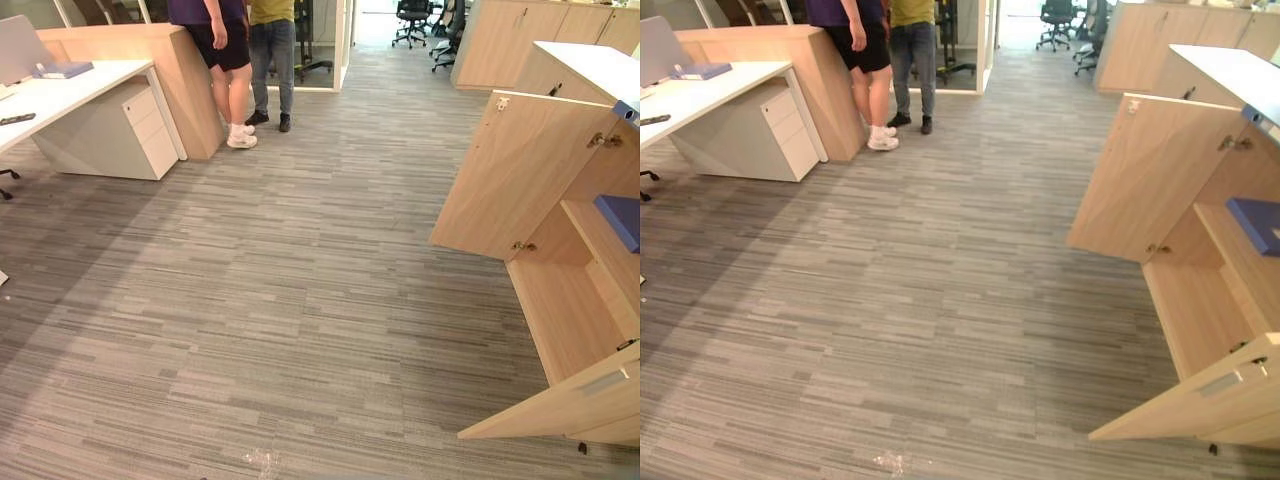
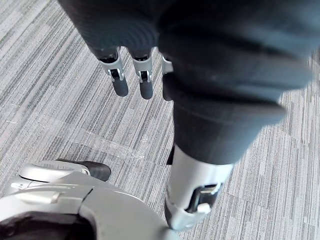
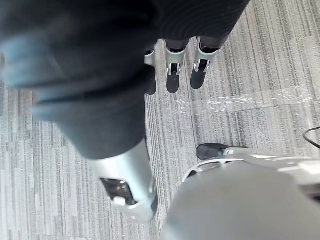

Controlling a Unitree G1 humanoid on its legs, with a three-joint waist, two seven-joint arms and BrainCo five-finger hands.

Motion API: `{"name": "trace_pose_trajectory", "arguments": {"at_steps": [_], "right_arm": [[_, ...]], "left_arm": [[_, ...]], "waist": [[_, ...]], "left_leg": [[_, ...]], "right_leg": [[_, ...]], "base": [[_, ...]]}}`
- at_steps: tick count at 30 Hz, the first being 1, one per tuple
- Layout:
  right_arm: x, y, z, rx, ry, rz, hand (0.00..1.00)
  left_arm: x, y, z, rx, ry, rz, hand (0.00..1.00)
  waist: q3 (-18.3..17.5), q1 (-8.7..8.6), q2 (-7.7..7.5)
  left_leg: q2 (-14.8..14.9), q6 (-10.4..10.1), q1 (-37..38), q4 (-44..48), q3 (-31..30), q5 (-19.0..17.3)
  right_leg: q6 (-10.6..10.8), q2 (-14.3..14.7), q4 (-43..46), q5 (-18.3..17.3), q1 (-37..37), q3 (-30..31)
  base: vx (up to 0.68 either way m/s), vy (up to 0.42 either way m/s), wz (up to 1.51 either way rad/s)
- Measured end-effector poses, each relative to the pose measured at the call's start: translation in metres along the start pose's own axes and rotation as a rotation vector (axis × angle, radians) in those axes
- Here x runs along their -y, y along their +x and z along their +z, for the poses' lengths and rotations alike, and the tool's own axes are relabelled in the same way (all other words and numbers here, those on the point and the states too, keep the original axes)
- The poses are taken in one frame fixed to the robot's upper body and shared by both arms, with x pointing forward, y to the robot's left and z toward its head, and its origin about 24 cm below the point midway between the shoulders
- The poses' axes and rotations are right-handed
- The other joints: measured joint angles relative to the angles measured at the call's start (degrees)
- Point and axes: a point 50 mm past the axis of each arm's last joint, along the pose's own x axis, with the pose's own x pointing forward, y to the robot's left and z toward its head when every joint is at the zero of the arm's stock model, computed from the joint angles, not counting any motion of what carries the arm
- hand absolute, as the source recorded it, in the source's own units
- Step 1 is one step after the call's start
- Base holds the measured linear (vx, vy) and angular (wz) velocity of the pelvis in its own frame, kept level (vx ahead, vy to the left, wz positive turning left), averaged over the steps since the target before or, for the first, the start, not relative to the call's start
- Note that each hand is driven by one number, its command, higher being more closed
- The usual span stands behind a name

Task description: Walk over to the cabinet, pick up the folder, carry it to the office cabinet, place the folder inside the office cabinet, then close the office cabinet door

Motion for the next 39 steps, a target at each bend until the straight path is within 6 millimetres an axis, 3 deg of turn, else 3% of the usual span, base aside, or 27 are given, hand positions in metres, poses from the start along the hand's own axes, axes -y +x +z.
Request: {"name": "trace_pose_trajectory", "arguments": {"at_steps": [5,16,24,34,37,39], "right_arm": [[-0.004,0.001,0.010,0.029,0.000,0.011,0.00],[-0.012,0.002,0.021,0.053,-0.001,0.034,0.00],[-0.034,0.000,0.025,0.068,-0.017,0.093,0.00],[-0.035,0.000,0.026,0.069,-0.020,0.096,0.00],[-0.038,0.001,0.030,0.074,0.000,0.101,0.00],[-0.038,0.001,0.040,0.102,-0.033,0.103,0.00]], "left_arm": [[0.000,0.000,0.000,-0.001,-0.052,-0.010,0.00],[0.001,0.000,0.002,0.005,-0.072,-0.022,0.00],[0.002,0.001,0.005,0.015,-0.061,-0.026,0.00],[0.002,0.001,0.006,0.023,-0.034,-0.022,0.00],[0.002,0.004,0.017,0.057,-0.034,0.000,0.00],[0.005,0.005,0.028,0.099,-0.051,0.002,0.00]], "waist": [[0.1,0.26,0.15],[1.2,0.48,-0.08],[2.0,0.75,-0.20],[2.2,0.79,-0.51],[4.0,0.94,-0.88],[6.5,1.22,-0.11]], "left_leg": [[0.0,-0.1,0.1,-0.8,0.3,0.5],[0.1,-0.2,1.2,-2.3,0.4,1.3],[0.2,-0.2,2.0,-2.8,0.5,1.3],[0.2,-0.3,1.8,-2.3,0.6,1.0],[0.9,-2.5,-6.0,13.9,0.7,-5.6],[2.6,-5.4,-13.8,30.4,1.4,-8.1]], "right_leg": [[1.9,0.1,-1.0,0.5,0.0,0.0],[1.8,0.2,-1.2,0.6,0.6,-0.1],[1.8,0.3,-1.3,0.6,1.1,-0.1],[1.8,0.3,-1.4,0.6,1.0,0.0],[1.7,0.2,-0.4,0.5,0.6,-0.2],[-0.3,0.8,0.2,-0.4,0.6,-0.4]], "base": [[-0.01,0.004,-0.02],[-0.01,-0.002,0.00],[0.00,0.000,0.00],[0.00,0.000,0.00],[-0.06,0.006,0.04],[-0.13,0.014,0.07]]}}
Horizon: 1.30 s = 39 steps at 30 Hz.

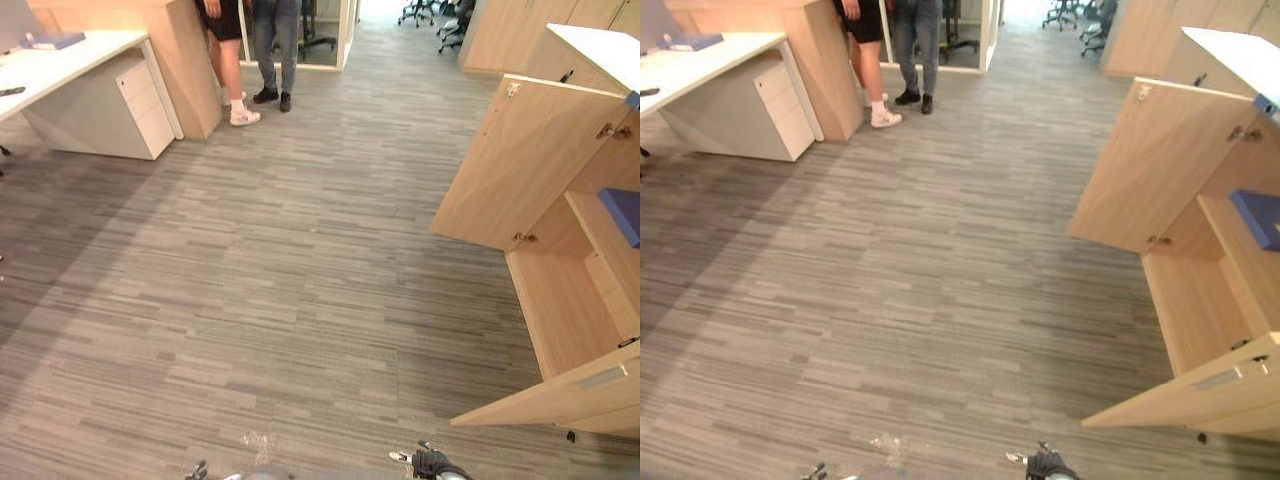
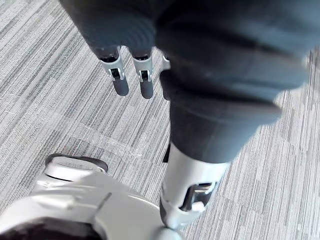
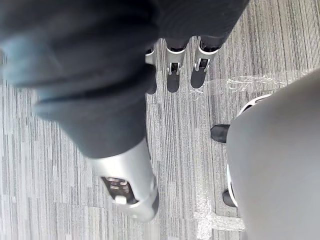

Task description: Walk over to the cabinet, pick up the folder, carry it to the office cabinet, place the folder inside the office cabinet, then close the office cabinet door

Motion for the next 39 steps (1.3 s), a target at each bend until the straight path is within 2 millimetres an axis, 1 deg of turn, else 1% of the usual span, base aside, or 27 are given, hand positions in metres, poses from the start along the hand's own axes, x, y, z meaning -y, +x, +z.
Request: {"name": "trace_pose_trajectory", "arguments": {"at_steps": [2,4,5,7,9,10,11,12,13,14,15,17,18,19,20,21,22,25,27,29,30,31,32,33,36,38,39], "right_arm": [[0.001,0.000,0.001,0.002,-0.008,-0.003,0.00],[0.002,0.000,0.002,0.006,-0.001,-0.010,0.00],[0.002,0.001,0.004,0.011,0.005,-0.016,0.00],[0.001,0.001,0.006,0.010,0.013,-0.021,0.00],[0.002,0.001,0.007,0.009,0.030,-0.028,0.00],[0.004,0.001,0.006,0.006,0.040,-0.035,0.00],[0.004,0.001,0.006,0.006,0.051,-0.043,0.00],[0.005,0.001,0.005,0.001,0.064,-0.045,0.00],[0.000,0.001,0.005,-0.007,0.098,-0.037,0.00],[-0.004,0.001,0.000,-0.025,0.119,-0.030,0.00],[-0.006,0.000,-0.002,-0.032,0.120,-0.026,0.00],[-0.007,0.001,0.000,-0.028,0.100,-0.014,0.00],[-0.005,0.001,-0.001,-0.028,0.093,-0.010,0.00],[0.002,0.001,0.006,0.010,0.081,-0.027,0.00],[0.005,0.001,0.010,0.026,0.076,-0.034,0.00],[0.007,0.001,0.014,0.040,0.072,-0.038,0.00],[0.005,0.002,0.017,0.048,0.068,-0.033,0.00],[-0.004,0.002,0.030,0.082,0.059,-0.012,0.00],[-0.007,0.003,0.037,0.098,0.054,-0.003,0.00],[-0.013,0.003,0.044,0.109,0.045,0.013,0.00],[-0.015,0.003,0.042,0.104,0.033,0.017,0.00],[-0.014,0.003,0.040,0.098,0.032,0.015,0.00],[-0.011,0.003,0.040,0.097,0.030,0.009,0.00],[-0.004,0.004,0.040,0.093,0.034,-0.007,0.00],[0.008,0.003,0.031,0.067,0.068,-0.039,0.00],[0.013,0.002,0.015,0.026,0.114,-0.058,0.00],[0.016,0.001,0.002,-0.008,0.160,-0.072,0.00]], "left_arm": [[0.002,0.000,0.003,0.013,-0.010,0.000,0.00],[0.002,0.000,0.003,0.014,-0.010,0.008,0.00],[0.000,0.000,0.001,0.008,-0.010,0.021,0.00],[-0.001,0.000,0.001,0.003,-0.015,0.031,0.00],[-0.002,-0.001,-0.002,-0.008,-0.024,0.039,0.00],[-0.001,-0.002,-0.006,-0.020,-0.035,0.040,0.00],[-0.002,-0.003,-0.008,-0.028,-0.039,0.045,0.00],[-0.003,-0.002,-0.008,-0.024,-0.045,0.050,0.00],[-0.008,-0.002,-0.008,-0.026,-0.054,0.066,0.00],[-0.013,-0.002,-0.008,-0.026,-0.052,0.079,0.00],[-0.014,-0.002,-0.008,-0.026,-0.050,0.081,0.00],[-0.015,-0.003,-0.011,-0.034,-0.050,0.082,0.00],[-0.016,-0.005,-0.017,-0.056,-0.035,0.082,0.00],[-0.015,-0.004,-0.014,-0.047,-0.011,0.069,0.00],[-0.014,-0.003,-0.013,-0.041,-0.003,0.064,0.00],[-0.012,-0.001,-0.008,-0.031,0.011,0.056,0.00],[-0.010,0.000,-0.004,-0.021,0.025,0.048,0.00],[-0.005,0.000,-0.002,-0.011,0.067,0.024,0.00],[0.000,0.001,0.002,-0.001,0.079,0.009,0.00],[0.004,0.003,0.010,0.023,0.085,0.000,0.00],[0.003,0.004,0.012,0.029,0.087,0.001,0.00],[0.003,0.004,0.013,0.028,0.088,0.000,0.00],[0.006,0.004,0.011,0.022,0.084,-0.006,0.00],[0.013,0.002,0.008,0.014,0.081,-0.023,0.00],[0.018,0.002,0.006,0.004,0.073,-0.040,0.00],[0.015,0.003,0.006,-0.004,0.053,-0.031,0.00],[0.007,0.005,0.009,0.003,0.034,-0.008,0.00]], "waist": [[0.7,0.59,0.35],[1.1,0.90,0.32],[1.3,0.88,0.10],[2.0,0.90,-0.18],[2.0,0.90,-0.26],[1.8,0.97,-0.04],[1.5,0.77,0.44],[1.7,0.99,-0.18],[1.2,0.99,-1.48],[0.3,0.96,-2.79],[-0.1,1.31,-3.07],[-0.4,1.75,-2.94],[-2.2,1.37,-2.55],[-2.3,0.17,-2.05],[-2.3,-0.36,-2.03],[-2.3,-0.97,-1.94],[-2.2,-0.87,-1.75],[-1.4,-0.82,-0.66],[-0.9,-0.75,-0.12],[0.3,-0.41,-0.60],[0.5,-0.23,-0.98],[0.4,-0.45,-1.49],[0.4,-0.39,-0.68],[0.0,-0.52,1.48],[-0.9,-1.08,2.99],[-1.6,-1.20,2.40],[-2.3,-1.32,0.97]], "left_leg": [[1.7,-1.2,-5.3,9.9,0.7,0.7],[3.4,1.1,-7.6,12.6,2.5,-1.4],[4.9,2.0,-8.4,9.8,2.8,-3.2],[5.9,2.1,-8.3,-0.9,1.9,-2.6],[6.0,1.0,-7.9,-14.6,0.0,3.0],[6.2,-1.0,-6.9,-19.0,0.3,7.0],[5.3,-0.4,-6.7,-18.8,2.6,10.7],[4.4,-0.1,-6.9,-17.9,3.2,10.8],[2.3,1.6,-7.5,-15.9,3.5,9.8],[0.3,3.6,-7.1,-14.7,4.1,8.4],[-0.4,4.5,-5.9,-14.6,5.1,7.3],[-1.5,5.4,-1.3,-16.9,7.6,6.3],[-3.0,6.7,3.0,-19.8,9.6,5.6],[-4.3,8.5,6.2,-21.4,10.2,5.6],[-4.6,9.2,7.3,-21.8,10.2,5.4],[-4.9,9.4,9.9,-23.0,10.0,5.3],[-4.7,9.4,12.2,-24.2,9.8,5.3],[-3.5,9.3,16.5,-26.2,11.1,5.2],[-2.7,9.0,18.2,-27.5,11.9,5.0],[-2.0,7.0,19.8,-30.0,13.4,3.8],[-2.1,6.2,20.3,-30.1,13.7,3.4],[-1.5,4.7,21.2,-30.4,14.0,2.6],[-0.6,4.1,21.6,-30.6,14.4,2.0],[2.5,3.2,21.8,-30.8,15.5,0.7],[7.0,2.4,22.6,-29.7,15.6,-1.6],[10.5,2.8,21.5,-23.9,14.8,-3.2],[13.3,2.8,15.7,-10.2,13.6,-3.2]], "right_leg": [[-0.9,0.6,0.1,-0.6,0.4,0.2],[-0.9,0.3,0.5,-0.9,0.4,0.5],[-0.8,-0.2,0.7,-1.0,0.7,0.7],[0.1,-2.2,1.2,-1.5,0.4,1.3],[1.6,-5.2,1.3,-2.1,0.1,2.1],[3.2,-7.0,1.0,-2.6,0.0,3.1],[4.5,-8.8,0.8,-3.3,0.3,3.7],[5.0,-10.0,0.9,-3.7,0.4,3.4],[5.1,-12.1,1.5,-3.3,0.2,3.4],[6.7,-14.2,2.0,-1.4,0.4,3.5],[7.3,-15.4,2.6,-0.3,0.6,3.6],[6.8,-17.4,8.8,0.4,-1.2,3.9],[6.2,-20.5,20.9,0.7,-6.3,3.8],[2.2,-24.7,33.5,2.0,-10.6,-0.2],[0.2,-26.5,39.8,2.0,-12.3,-2.7],[-1.0,-29.1,49.2,1.0,-14.6,-8.0],[-0.4,-29.5,54.0,-1.2,-15.6,-13.1],[0.5,-26.6,49.5,-7.3,-16.5,-22.3],[0.5,-24.4,39.8,-7.4,-17.7,-27.0],[0.5,-20.8,21.2,-2.1,-19.4,-29.9],[-0.2,-20.1,16.9,0.7,-19.7,-29.6],[-1.9,-18.5,14.2,7.4,-19.2,-29.3],[-3.5,-17.1,14.2,7.0,-19.3,-29.2],[-4.5,-13.3,15.0,4.4,-19.9,-28.2],[-5.0,-8.4,16.4,0.2,-19.5,-28.5],[-5.1,-5.7,16.7,-2.7,-18.3,-29.0],[-5.1,-3.9,14.4,-3.3,-16.3,-29.0]], "base": [[-0.07,0.014,0.04],[0.00,0.051,0.01],[0.08,0.150,0.00],[0.11,0.219,-0.07],[0.13,0.268,-0.16],[0.18,0.356,-0.20],[0.21,0.387,-0.26],[0.27,0.382,-0.30],[0.32,0.358,-0.32],[0.33,0.316,-0.36],[0.33,0.269,-0.47],[0.38,0.321,-0.79],[0.42,0.400,-0.69],[0.36,0.334,-0.39],[0.29,0.226,0.08],[0.32,0.190,0.08],[0.31,0.152,-0.01],[0.22,0.006,-0.17],[0.20,-0.126,-0.20],[0.17,-0.168,-0.20],[0.20,-0.235,-0.25],[0.21,-0.229,-0.30],[0.32,-0.295,-0.58],[0.23,-0.193,-0.57],[0.24,-0.211,-0.30],[0.34,-0.328,-0.08],[0.31,-0.333,-0.05]]}}
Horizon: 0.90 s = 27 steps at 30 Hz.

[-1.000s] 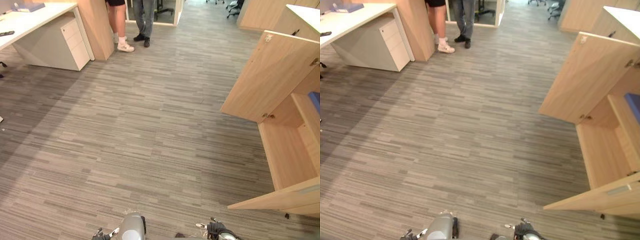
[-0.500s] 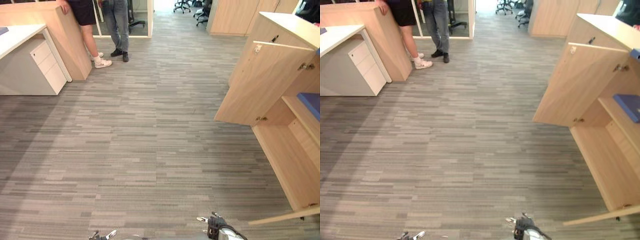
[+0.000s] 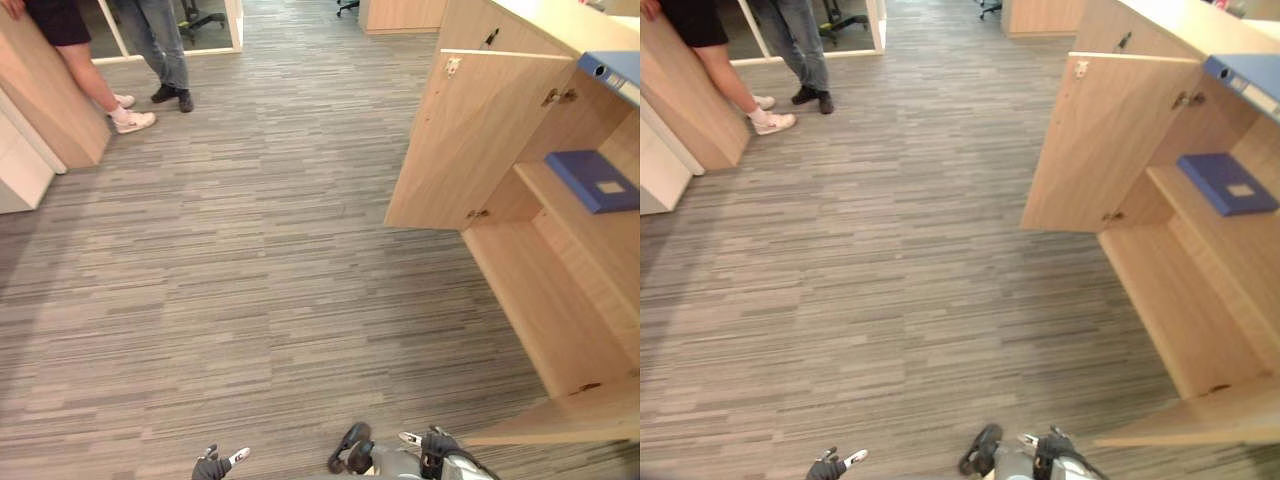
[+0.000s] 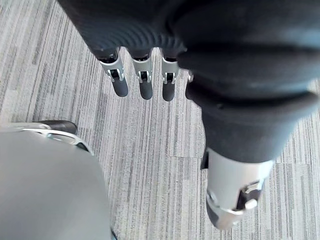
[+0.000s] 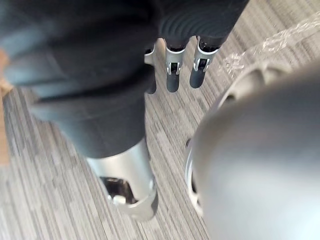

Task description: Walk over to the cabinet, pick up the folder, carry it to the office cabinet, place the folder inside the office cabinet, then close the office cabinet door

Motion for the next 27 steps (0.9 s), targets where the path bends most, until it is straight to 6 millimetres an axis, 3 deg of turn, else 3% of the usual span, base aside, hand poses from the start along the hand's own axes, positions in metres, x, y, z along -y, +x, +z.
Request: {"name": "trace_pose_trajectory", "arguments": {"at_steps": [1,2,4,7,9,12,14,16,18,19,20,22,23,27], "right_arm": [[0.001,0.000,-0.001,-0.003,0.003,-0.003,0.00],[0.005,0.000,-0.001,-0.004,-0.007,-0.010,0.00],[0.007,0.000,-0.004,-0.018,-0.019,-0.015,0.00],[0.006,0.000,-0.006,-0.037,-0.019,-0.013,0.00],[0.004,0.001,-0.004,-0.037,-0.018,-0.011,0.00],[0.006,0.000,-0.005,-0.035,0.003,-0.016,0.00],[0.005,0.000,-0.007,-0.035,0.022,-0.017,0.00],[0.001,-0.001,-0.008,-0.023,0.029,-0.014,0.00],[0.003,-0.002,-0.012,-0.016,0.021,-0.017,0.00],[0.002,-0.003,-0.014,-0.018,0.021,-0.014,0.00],[-0.001,-0.003,-0.015,-0.021,0.021,-0.007,0.00],[-0.015,-0.004,-0.019,-0.037,0.065,0.022,0.00],[-0.020,-0.005,-0.022,-0.048,0.092,0.032,0.00],[-0.018,-0.005,-0.029,-0.072,0.102,0.034,0.00]], "left_arm": [[-0.001,0.000,0.001,0.000,-0.002,0.003,0.00],[-0.001,0.001,0.002,0.001,-0.010,0.005,0.00],[0.000,0.001,0.002,-0.003,-0.021,0.005,0.00],[0.001,0.001,0.008,0.021,-0.017,0.002,0.00],[0.002,0.001,0.012,0.040,-0.020,0.004,0.00],[0.001,0.001,0.012,0.042,-0.044,0.019,0.00],[0.000,0.000,0.009,0.030,-0.111,0.045,0.00],[0.001,0.000,0.007,0.023,-0.217,0.070,0.00],[0.000,-0.004,-0.005,-0.014,-0.315,0.103,0.00],[-0.004,-0.006,-0.012,-0.035,-0.371,0.133,0.00],[-0.007,-0.007,-0.017,-0.045,-0.390,0.148,0.00],[-0.020,-0.011,-0.027,-0.066,-0.451,0.209,0.00],[-0.025,-0.012,-0.031,-0.080,-0.464,0.230,0.00],[-0.023,-0.010,-0.031,-0.084,-0.465,0.215,0.00]], "waist": [[0.0,-0.11,0.04],[0.3,-0.44,0.58],[0.2,0.09,1.05],[0.6,1.32,1.06],[1.7,2.44,0.84],[2.5,2.60,0.56],[2.7,2.55,0.47],[3.1,3.08,0.41],[2.9,4.10,0.56],[2.7,4.39,0.22],[2.4,4.83,-0.39],[1.1,5.56,-3.59],[0.5,5.46,-4.62],[-2.7,4.50,-4.25]], "left_leg": [[0.7,-0.1,-1.3,3.4,-0.4,0.1],[3.2,-1.4,-6.3,17.0,-2.3,0.6],[5.0,-2.0,-11.7,32.3,-2.0,0.5],[4.1,-1.1,-17.5,35.9,-1.3,-0.4],[3.2,-1.1,-20.7,31.7,-2.3,-1.1],[-0.8,-1.6,-23.1,12.2,-8.3,-0.3],[-3.6,-1.7,-22.9,-7.1,-15.3,4.6],[-4.0,-2.4,-23.0,-14.4,-17.7,7.4],[-4.5,-2.8,-22.6,-15.0,-19.5,8.1],[-5.4,-4.2,-22.1,-12.9,-20.6,12.3],[-6.5,-4.1,-21.9,-11.9,-20.9,13.8],[-10.4,-4.0,-22.3,-6.8,-21.0,14.6],[-12.2,-1.9,-22.1,-3.9,-20.3,12.8],[-15.1,2.1,-18.0,-3.3,-15.0,8.5]], "right_leg": [[0.0,0.4,-0.6,0.0,0.6,0.1],[0.0,2.1,-2.4,-0.1,2.9,0.6],[-0.1,4.6,-4.7,-0.5,6.4,3.4],[-0.3,6.2,-6.8,-0.9,9.1,8.7],[-0.1,6.4,-7.2,-0.9,10.7,12.2],[1.0,5.0,-7.7,-1.3,12.6,16.7],[3.0,3.8,-9.3,-1.3,14.6,18.9],[5.2,3.0,-9.4,-2.0,16.6,20.9],[7.9,1.9,-9.2,-3.2,18.3,23.3],[9.2,0.7,-9.1,-4.2,19.6,25.3],[9.8,-0.3,-9.2,-4.6,19.7,26.7],[10.1,-4.1,-9.5,-4.7,19.3,31.1],[10.6,-5.9,-9.3,-3.7,19.6,32.8],[10.8,-10.7,-5.2,0.0,18.4,35.9]], "base": [[0.35,-0.352,-0.07],[0.22,-0.172,-0.22],[0.26,-0.096,-0.59],[0.20,-0.003,-0.85],[0.12,0.052,-1.07],[0.16,0.120,-0.78],[0.22,0.176,-0.52],[0.27,0.205,-0.39],[0.36,0.332,-0.61],[0.40,0.401,-0.77],[0.44,0.419,-0.97],[0.46,0.404,-1.13],[0.47,0.388,-0.90],[0.34,0.292,-0.61]]}}
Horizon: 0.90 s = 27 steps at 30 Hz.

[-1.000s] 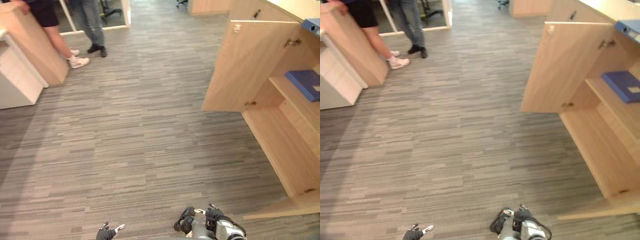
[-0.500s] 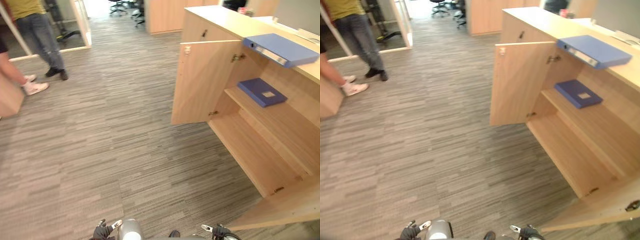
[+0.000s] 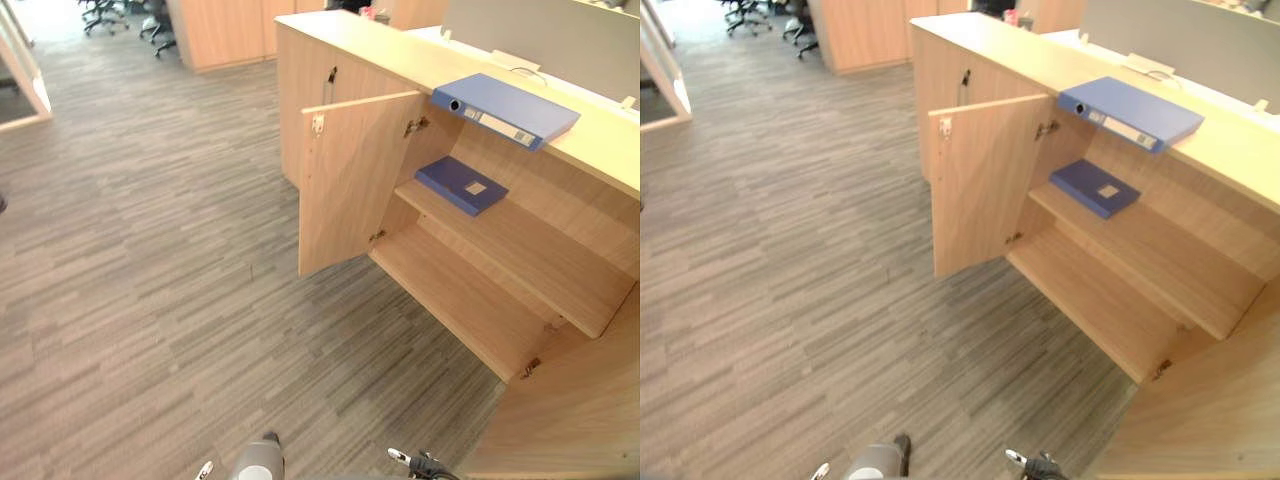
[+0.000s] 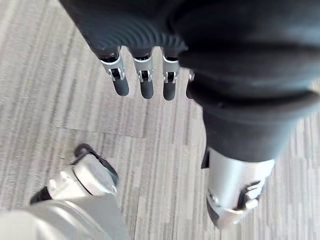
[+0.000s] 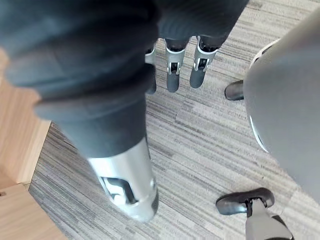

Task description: Walk over to the cabinet, pick up the folder, carry it to the office cabinet, place the folder inside the office cabinet, then close the office cabinet door

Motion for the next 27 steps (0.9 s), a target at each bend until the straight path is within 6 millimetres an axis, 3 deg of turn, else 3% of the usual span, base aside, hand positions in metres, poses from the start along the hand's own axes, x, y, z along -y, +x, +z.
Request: {"name": "trace_pose_trajectory", "arguments": {"at_steps": [3,5,6,7,8,9,10,11,13,14,15,16,18,20,22,23,25,27], "right_arm": [[0.008,0.000,0.002,0.008,0.024,-0.008,0.00],[0.017,0.000,0.011,0.057,0.004,-0.031,0.00],[0.017,0.000,0.014,0.069,-0.005,-0.030,0.00],[0.017,0.000,0.018,0.090,-0.025,-0.027,0.00],[0.015,0.000,0.025,0.120,-0.056,-0.019,0.00],[0.012,0.000,0.030,0.136,-0.074,-0.010,0.00],[0.008,0.000,0.037,0.158,-0.106,0.007,0.00],[0.005,0.000,0.041,0.171,-0.134,0.018,0.00],[0.001,0.000,0.044,0.177,-0.161,0.031,0.00],[0.001,0.000,0.041,0.169,-0.164,0.035,0.00],[0.001,0.000,0.041,0.174,-0.163,0.037,0.00],[0.007,0.001,0.044,0.173,-0.170,0.024,0.00],[0.013,0.001,0.046,0.175,-0.155,0.011,0.00],[0.016,0.001,0.041,0.148,-0.103,0.001,0.00],[0.024,0.001,0.026,0.102,0.004,-0.021,0.00],[0.035,0.000,0.015,0.071,0.073,-0.055,0.00],[0.046,-0.002,0.001,0.020,0.103,-0.091,0.00],[0.053,-0.004,-0.014,-0.027,0.126,-0.112,0.00]], "left_arm": [[0.005,0.000,0.002,0.009,0.051,-0.040,0.00],[0.008,0.001,0.006,0.025,0.127,-0.075,0.00],[0.009,0.001,0.007,0.031,0.145,-0.082,0.00],[0.012,0.001,0.009,0.038,0.173,-0.098,0.00],[0.014,0.001,0.009,0.041,0.197,-0.110,0.00],[0.015,0.001,0.009,0.043,0.209,-0.115,0.00],[0.020,0.001,0.009,0.044,0.230,-0.133,0.00],[0.029,0.000,0.011,0.055,0.257,-0.161,0.00],[0.040,0.001,0.019,0.081,0.276,-0.191,0.00],[0.050,0.000,0.026,0.109,0.302,-0.219,0.00],[0.055,0.000,0.028,0.113,0.311,-0.232,0.00],[0.063,-0.003,0.017,0.087,0.329,-0.262,0.00],[0.074,-0.007,0.012,0.082,0.346,-0.301,0.00],[0.072,-0.006,0.013,0.084,0.344,-0.299,0.00],[0.069,-0.005,0.015,0.086,0.341,-0.297,0.00],[0.066,-0.004,0.018,0.088,0.315,-0.289,0.00],[0.065,-0.004,0.019,0.087,0.280,-0.284,0.00],[0.063,-0.003,0.022,0.096,0.261,-0.282,0.00]], "waist": [[-0.3,-0.73,0.56],[0.6,-2.77,1.08],[0.7,-3.04,0.94],[0.7,-3.65,0.98],[0.8,-3.56,1.23],[1.2,-3.60,1.48],[1.9,-3.79,2.36],[2.5,-4.01,3.27],[3.4,-4.56,3.54],[3.9,-5.05,2.38],[4.6,-5.30,2.42],[4.0,-5.28,4.57],[4.0,-5.66,5.55],[3.6,-6.08,5.43],[3.2,-6.11,4.53],[3.1,-6.19,4.55],[2.9,-6.01,4.80],[2.9,-5.59,4.58]], "left_leg": [[-3.0,2.1,6.3,-4.4,2.0,-0.2],[-5.0,3.9,13.3,-7.2,2.4,-1.1],[-5.2,4.1,14.6,-8.0,2.4,-1.2],[-5.4,4.1,17.6,-10.0,2.5,-1.2],[-4.7,4.0,19.5,-11.9,4.2,-1.2],[-4.0,4.0,20.3,-12.6,5.2,-1.2],[-2.0,3.7,21.1,-13.1,7.2,-1.4],[0.3,3.5,21.2,-13.1,8.1,-1.5],[2.7,2.4,21.2,-13.2,8.3,-2.2],[3.1,-0.3,21.6,-13.9,8.9,-3.5],[3.4,-1.2,22.8,-14.4,9.0,-3.9],[5.8,-0.8,22.9,-15.1,8.9,-4.2],[7.8,-0.9,23.2,-14.8,7.9,-4.3],[9.8,-1.1,22.3,-10.8,7.3,-4.3],[12.4,-2.2,16.6,2.3,6.1,-5.0],[14.8,-4.3,11.0,16.5,4.7,-5.4],[16.5,-8.0,6.7,29.0,3.8,-5.7],[16.3,-8.1,3.2,35.8,5.2,-6.7]], "right_leg": [[-0.2,-5.0,16.1,0.2,-5.5,0.2],[-4.6,-10.1,37.5,3.1,-11.5,-2.9],[-6.2,-11.1,40.5,4.3,-12.9,-5.3],[-9.2,-13.2,44.4,6.4,-14.2,-9.1],[-6.9,-14.2,46.9,3.6,-16.1,-10.7],[-6.2,-14.1,47.5,0.2,-17.1,-12.2],[-5.6,-12.8,46.2,-4.9,-18.9,-16.4],[-5.4,-10.0,41.0,-6.9,-20.2,-19.9],[-4.6,-5.8,29.9,-6.7,-21.3,-21.1],[-2.6,-3.1,16.7,-3.7,-21.4,-20.0],[-4.5,-1.6,14.8,1.1,-20.7,-18.8],[-4.6,2.3,12.0,1.0,-19.7,-18.8],[-5.5,4.9,12.8,-1.6,-20.5,-17.9],[-6.0,7.3,11.4,-2.9,-19.2,-17.9],[-6.2,9.8,6.5,-3.0,-15.6,-18.8],[-6.2,11.6,3.6,-2.6,-12.0,-19.7],[-7.7,13.2,1.7,-2.3,-8.0,-20.6],[-8.1,14.1,-0.3,-2.6,-4.0,-20.1]], "base": [[0.29,0.231,-0.23],[0.24,0.174,0.14],[0.21,0.130,0.03],[0.20,0.096,-0.31],[0.16,0.043,-0.50],[0.12,-0.031,-0.85],[0.08,-0.129,-0.92],[0.08,-0.172,-0.84],[0.08,-0.280,-0.46],[0.08,-0.340,-0.34],[0.14,-0.381,-0.50],[0.15,-0.287,-0.54],[0.16,-0.268,-0.52],[0.24,-0.339,-0.24],[0.37,-0.312,0.07],[0.32,-0.170,0.22],[0.35,-0.081,0.16],[0.33,0.021,-0.11]]}}
